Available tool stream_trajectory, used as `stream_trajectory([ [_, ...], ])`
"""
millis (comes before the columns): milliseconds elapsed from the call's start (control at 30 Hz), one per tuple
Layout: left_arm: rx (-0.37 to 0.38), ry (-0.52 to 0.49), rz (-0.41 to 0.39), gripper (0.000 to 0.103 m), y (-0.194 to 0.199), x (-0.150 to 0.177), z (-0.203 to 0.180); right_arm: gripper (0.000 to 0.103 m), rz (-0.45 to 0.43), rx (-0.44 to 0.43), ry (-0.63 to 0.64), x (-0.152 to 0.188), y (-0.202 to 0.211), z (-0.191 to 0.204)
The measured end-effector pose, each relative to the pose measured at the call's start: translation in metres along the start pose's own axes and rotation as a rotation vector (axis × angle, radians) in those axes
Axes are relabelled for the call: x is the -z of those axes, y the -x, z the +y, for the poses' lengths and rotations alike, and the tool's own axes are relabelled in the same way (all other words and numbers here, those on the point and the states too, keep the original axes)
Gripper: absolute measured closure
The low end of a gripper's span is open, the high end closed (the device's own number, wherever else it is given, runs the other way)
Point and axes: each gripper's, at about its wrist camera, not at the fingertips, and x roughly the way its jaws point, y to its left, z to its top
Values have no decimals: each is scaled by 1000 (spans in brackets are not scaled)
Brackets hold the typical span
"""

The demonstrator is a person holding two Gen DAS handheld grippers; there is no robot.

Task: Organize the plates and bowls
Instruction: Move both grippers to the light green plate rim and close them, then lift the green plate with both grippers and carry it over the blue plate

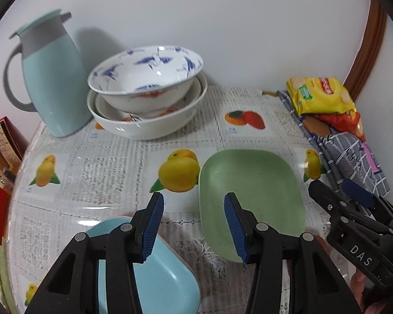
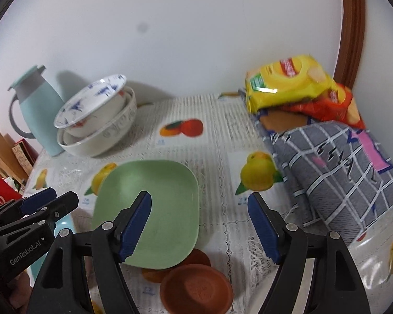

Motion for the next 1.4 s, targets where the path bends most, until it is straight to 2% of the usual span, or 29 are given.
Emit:
stream_trajectory([
  [467,4,-45,126,57,-53,8,-14,29,120,36,-16,10,-41,4],
  [700,-6,-66,133,57,-62,15,-18,41,154,72,-13,14,-54,6],
  [867,7,-65,131,58,-62,15,-20,57,187,44,-7,18,-63,9],
  [933,10,-59,127,64,-62,15,-19,72,197,24,-20,19,-65,8],
  [1000,22,-54,126,72,-63,14,-20,82,202,7,-27,20,-69,8],
  [1033,26,-51,122,80,-63,14,-19,86,200,-6,-32,20,-70,8],
  [1067,24,-45,120,84,-62,15,-18,89,195,-18,-36,21,-70,8],
  [1233,60,-3,116,93,-59,13,-7,93,171,-6,-35,21,-66,6],
  [1400,57,-4,111,94,-57,12,-6,94,134,-24,-44,17,-56,0],
])
